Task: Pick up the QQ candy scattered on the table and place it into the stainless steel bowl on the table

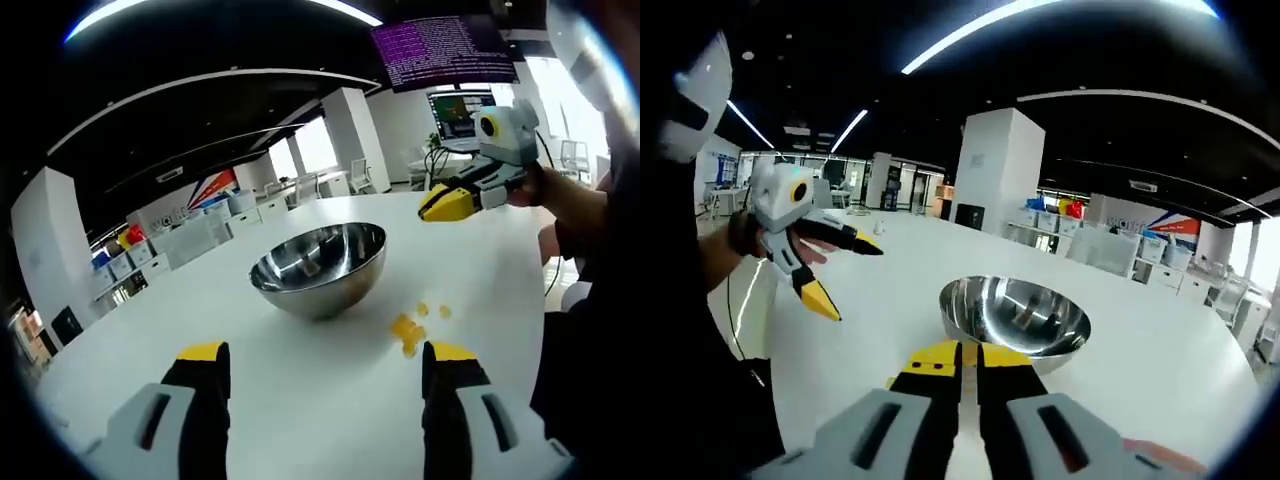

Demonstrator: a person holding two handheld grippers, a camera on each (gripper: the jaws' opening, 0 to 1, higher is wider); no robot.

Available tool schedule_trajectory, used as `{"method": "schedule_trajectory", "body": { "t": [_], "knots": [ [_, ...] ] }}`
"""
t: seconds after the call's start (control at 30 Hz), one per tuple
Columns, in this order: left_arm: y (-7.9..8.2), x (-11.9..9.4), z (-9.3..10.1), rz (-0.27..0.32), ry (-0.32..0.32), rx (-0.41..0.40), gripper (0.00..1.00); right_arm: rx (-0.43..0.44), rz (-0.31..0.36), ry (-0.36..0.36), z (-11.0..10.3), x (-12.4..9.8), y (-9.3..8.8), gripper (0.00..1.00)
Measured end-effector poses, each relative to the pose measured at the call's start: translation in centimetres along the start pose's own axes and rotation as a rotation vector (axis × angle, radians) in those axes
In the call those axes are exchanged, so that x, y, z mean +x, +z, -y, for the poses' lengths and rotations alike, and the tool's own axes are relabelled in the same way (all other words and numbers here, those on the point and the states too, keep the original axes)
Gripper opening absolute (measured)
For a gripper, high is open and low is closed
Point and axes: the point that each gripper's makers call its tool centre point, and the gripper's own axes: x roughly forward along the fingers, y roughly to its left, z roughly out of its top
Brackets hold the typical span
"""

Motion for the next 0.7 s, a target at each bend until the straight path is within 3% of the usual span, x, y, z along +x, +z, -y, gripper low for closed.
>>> {"method": "schedule_trajectory", "body": {
  "t": [0.17,0.47,0.7],
  "knots": [
    [-0.5,-0.1,-0.1,-0.029,0.002,-0.008,0.79,-0.041,0.024,-0.012,0.6,0.4,1.8,0.05],
    [-0.3,-0.2,-0.3,-0.023,0.007,-0.008,0.79,-0.075,0.078,-0.006,0.6,1.3,4.8,0.05],
    [-0.1,-0.3,-0.3,-0.017,0.007,-0.004,0.79,-0.084,0.103,-0.029,2.1,2.5,6.3,0.04]
  ]
}}
